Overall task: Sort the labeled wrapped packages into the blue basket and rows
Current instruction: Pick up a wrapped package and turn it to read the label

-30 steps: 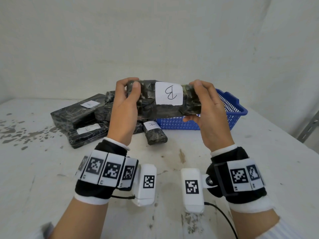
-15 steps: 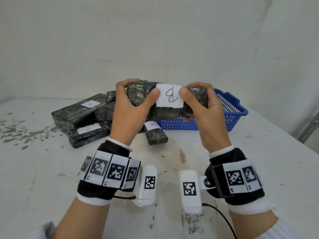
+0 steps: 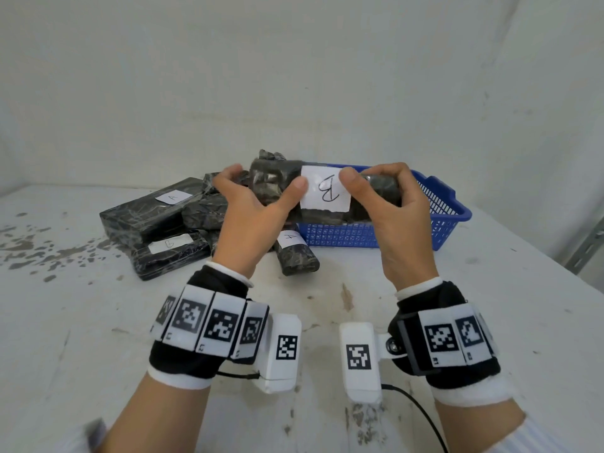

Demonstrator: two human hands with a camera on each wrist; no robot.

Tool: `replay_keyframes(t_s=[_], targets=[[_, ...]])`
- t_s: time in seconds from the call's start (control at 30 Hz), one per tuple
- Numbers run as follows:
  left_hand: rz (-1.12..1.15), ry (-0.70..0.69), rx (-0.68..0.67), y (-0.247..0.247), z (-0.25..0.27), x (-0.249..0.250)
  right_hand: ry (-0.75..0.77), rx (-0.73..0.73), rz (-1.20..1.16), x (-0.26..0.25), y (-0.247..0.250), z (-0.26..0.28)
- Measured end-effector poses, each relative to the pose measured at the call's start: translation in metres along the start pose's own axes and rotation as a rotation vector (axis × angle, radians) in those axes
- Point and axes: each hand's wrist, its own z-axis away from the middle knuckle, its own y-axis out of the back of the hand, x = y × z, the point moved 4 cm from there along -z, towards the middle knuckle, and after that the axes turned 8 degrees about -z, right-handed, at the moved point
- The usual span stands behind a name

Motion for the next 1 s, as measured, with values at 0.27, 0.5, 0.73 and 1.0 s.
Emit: replay_keyframes(t_s=[0.27, 0.5, 0.73, 1.0], targets=[[0.197, -0.139, -0.047, 0.005, 0.005, 0.014, -0.108, -0.136, 0.118, 0.004, -0.007, 0.003], [0.112, -0.397, -0.065, 0.003, 0.008, 0.022, 0.053, -0.150, 0.271, -0.004, -0.008, 0.003], [0.052, -0.398, -0.267, -0.016, 0.013, 0.017, 0.072, -0.260, 0.123, -0.013, -0.014, 0.008], [-0.044, -0.490, -0.206, -0.010, 0.012, 0.023, -0.053, -0.305, 0.043, -0.013, -0.011, 0.005]])
